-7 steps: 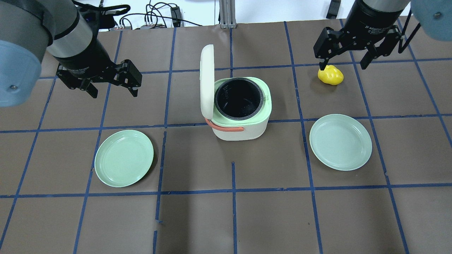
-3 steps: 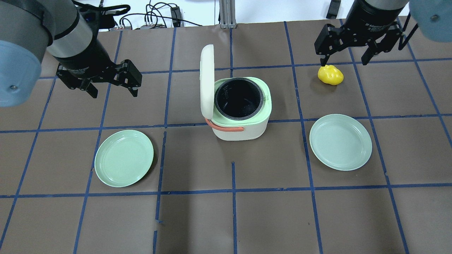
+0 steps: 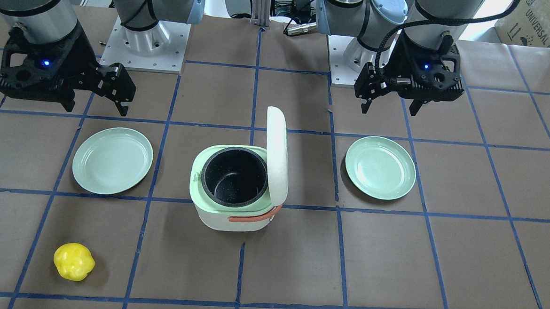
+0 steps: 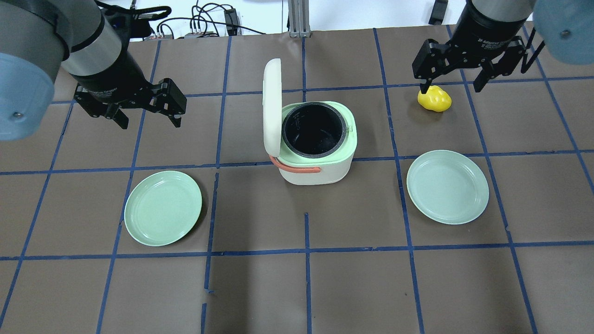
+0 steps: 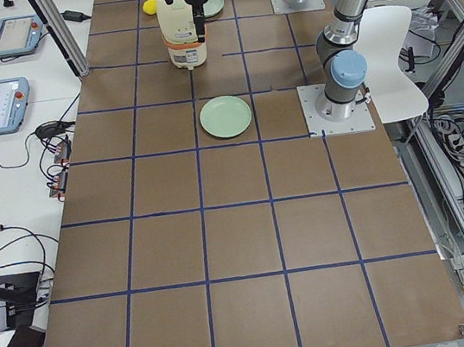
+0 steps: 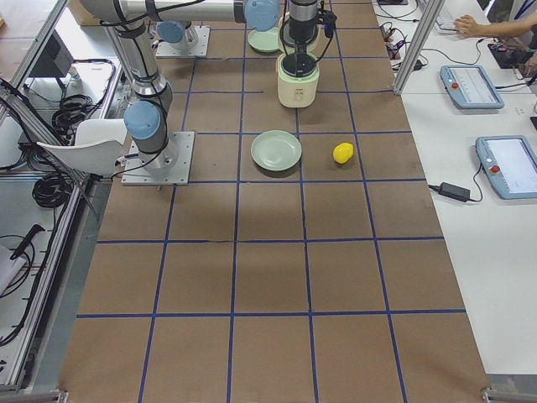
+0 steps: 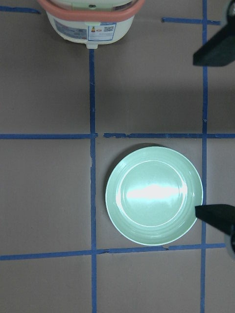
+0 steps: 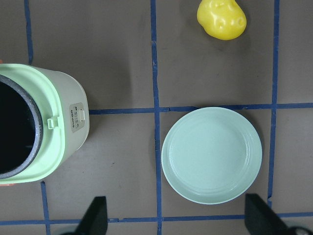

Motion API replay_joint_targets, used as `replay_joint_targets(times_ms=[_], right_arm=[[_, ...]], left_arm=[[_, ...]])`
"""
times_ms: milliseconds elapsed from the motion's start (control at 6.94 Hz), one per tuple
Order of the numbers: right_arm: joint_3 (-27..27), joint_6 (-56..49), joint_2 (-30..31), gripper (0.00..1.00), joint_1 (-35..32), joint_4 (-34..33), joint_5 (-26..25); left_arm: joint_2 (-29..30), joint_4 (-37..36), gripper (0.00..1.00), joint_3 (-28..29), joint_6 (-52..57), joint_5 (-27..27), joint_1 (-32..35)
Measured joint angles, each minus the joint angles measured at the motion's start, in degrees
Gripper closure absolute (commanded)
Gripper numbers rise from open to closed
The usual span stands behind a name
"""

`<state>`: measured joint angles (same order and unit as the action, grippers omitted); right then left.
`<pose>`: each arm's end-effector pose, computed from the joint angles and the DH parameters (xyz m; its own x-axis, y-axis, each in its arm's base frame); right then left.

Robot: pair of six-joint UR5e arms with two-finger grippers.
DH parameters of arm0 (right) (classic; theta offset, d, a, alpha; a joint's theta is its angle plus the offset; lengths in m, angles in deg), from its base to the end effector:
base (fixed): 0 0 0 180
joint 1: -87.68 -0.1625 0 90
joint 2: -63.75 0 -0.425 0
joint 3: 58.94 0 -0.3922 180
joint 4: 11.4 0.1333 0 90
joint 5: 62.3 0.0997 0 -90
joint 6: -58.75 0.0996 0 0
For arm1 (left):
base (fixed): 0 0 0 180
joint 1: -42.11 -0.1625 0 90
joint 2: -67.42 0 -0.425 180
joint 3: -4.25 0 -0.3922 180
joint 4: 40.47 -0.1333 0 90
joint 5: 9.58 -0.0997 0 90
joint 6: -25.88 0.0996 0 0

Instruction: Press rice cooker button

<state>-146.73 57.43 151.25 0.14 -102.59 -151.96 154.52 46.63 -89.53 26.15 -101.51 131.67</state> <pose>0.1118 -0.5173 0.4871 -0.9998 0.0198 -0.0056 0.0199 0.9997 -0.0158 -0.1263 -0.4748 0.4850 -0.9994 -0.0042 -0.0338 -0.0030 0.9994 -0.0351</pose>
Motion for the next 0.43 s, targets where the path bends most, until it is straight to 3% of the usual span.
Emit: replay_joint_targets(times_ms=[432], right_arm=[[-1.4, 0.0, 1.2, 0.0, 0.0, -0.3, -0.1]], left_arm=[[0.0, 0.0, 0.0, 0.0, 0.0, 0.0, 0.0]])
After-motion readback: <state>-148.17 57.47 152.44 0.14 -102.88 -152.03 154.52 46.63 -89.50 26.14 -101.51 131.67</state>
